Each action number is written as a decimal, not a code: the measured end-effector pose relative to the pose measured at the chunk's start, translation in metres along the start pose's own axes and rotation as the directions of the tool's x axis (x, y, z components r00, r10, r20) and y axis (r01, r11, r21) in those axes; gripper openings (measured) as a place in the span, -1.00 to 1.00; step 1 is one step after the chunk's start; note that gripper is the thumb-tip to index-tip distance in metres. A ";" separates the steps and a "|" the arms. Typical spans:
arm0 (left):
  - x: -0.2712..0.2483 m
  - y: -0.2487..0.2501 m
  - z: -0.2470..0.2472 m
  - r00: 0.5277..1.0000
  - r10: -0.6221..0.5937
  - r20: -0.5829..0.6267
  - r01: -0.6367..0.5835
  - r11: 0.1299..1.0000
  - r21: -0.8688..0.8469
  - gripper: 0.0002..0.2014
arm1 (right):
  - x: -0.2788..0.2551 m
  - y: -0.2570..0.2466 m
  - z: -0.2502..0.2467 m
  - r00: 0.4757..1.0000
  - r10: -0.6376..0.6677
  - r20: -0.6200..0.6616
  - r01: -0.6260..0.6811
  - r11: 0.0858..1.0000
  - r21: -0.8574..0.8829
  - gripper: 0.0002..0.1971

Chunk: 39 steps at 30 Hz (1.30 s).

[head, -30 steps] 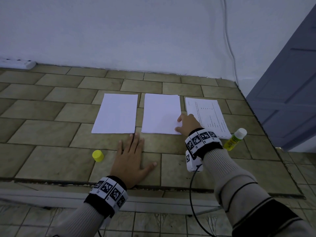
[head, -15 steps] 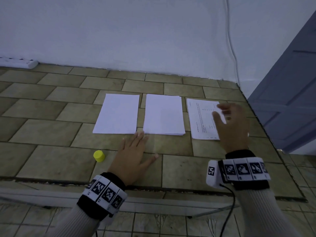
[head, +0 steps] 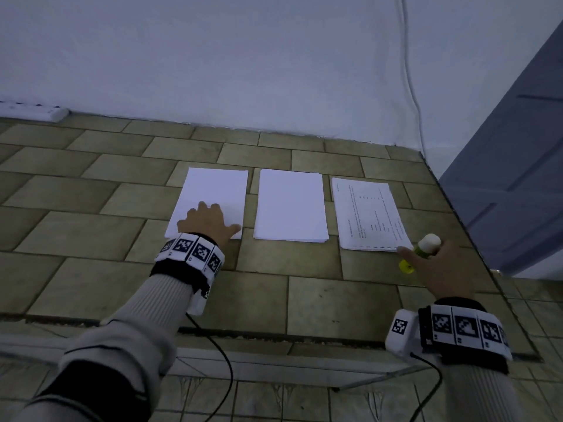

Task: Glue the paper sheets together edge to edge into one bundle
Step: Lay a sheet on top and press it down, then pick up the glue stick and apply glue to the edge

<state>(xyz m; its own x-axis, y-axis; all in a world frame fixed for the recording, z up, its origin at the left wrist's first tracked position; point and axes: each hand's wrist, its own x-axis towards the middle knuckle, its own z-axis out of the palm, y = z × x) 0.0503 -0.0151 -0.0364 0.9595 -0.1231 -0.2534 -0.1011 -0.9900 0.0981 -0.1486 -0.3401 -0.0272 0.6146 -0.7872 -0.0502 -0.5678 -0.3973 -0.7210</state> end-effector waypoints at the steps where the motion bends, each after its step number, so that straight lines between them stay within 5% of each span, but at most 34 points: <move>1: 0.002 0.000 0.002 1.000 -0.006 0.018 0.006 1.000 0.019 -0.36 | 0.000 0.000 0.001 1.000 -0.001 0.005 0.001 1.000 -0.011 -0.43; 10: 0.010 -0.001 0.007 0.998 0.052 -0.042 -0.046 0.990 0.132 -0.51 | 0.000 0.001 0.005 0.998 -0.069 -0.003 0.069 0.997 -0.042 -0.69; 16: 0.003 -0.006 -0.003 0.980 0.032 -0.197 -0.047 0.996 -0.073 -0.53 | -0.001 0.001 0.008 0.998 -0.068 -0.003 0.068 0.996 -0.052 -0.74; 19: -0.011 -0.004 -0.014 0.958 0.086 -0.274 -0.146 0.968 -0.204 -0.52 | 0.001 0.002 0.009 0.997 -0.080 -0.009 0.079 0.994 -0.081 -0.78; 22: -0.031 0.002 -0.023 0.902 0.305 -0.306 -0.398 0.862 -0.315 -0.52 | 0.002 0.003 0.008 0.997 -0.081 0.004 0.081 0.991 -0.104 -0.78; 25: -0.056 0.008 -0.021 0.805 0.553 -0.215 -0.590 0.711 -0.382 -0.50 | 0.003 0.003 0.008 0.996 -0.085 0.021 0.086 0.990 -0.115 -0.75; 27: -0.067 0.011 -0.014 0.759 0.644 -0.095 -0.629 0.688 -0.362 -0.48 | 0.004 0.004 0.007 0.997 -0.079 0.025 0.081 0.989 -0.124 -0.69; 35: -0.088 0.009 0.025 0.568 0.785 0.248 -0.801 0.596 -0.052 -0.46 | 0.003 0.006 0.008 0.996 -0.082 0.038 0.086 0.990 -0.114 -0.68; 39: -0.091 0.006 0.028 0.548 0.778 0.308 -0.821 0.571 0.018 -0.39 | 0.003 0.005 0.008 0.995 -0.082 0.050 0.087 0.991 -0.103 -0.68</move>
<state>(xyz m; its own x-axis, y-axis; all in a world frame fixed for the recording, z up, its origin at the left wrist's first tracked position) -0.0454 -0.0115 -0.0396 0.3661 -0.8585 -0.3592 -0.8501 -0.4656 0.2462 -0.1449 -0.3407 -0.0365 0.6858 -0.7273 -0.0254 -0.5657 -0.5108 -0.6473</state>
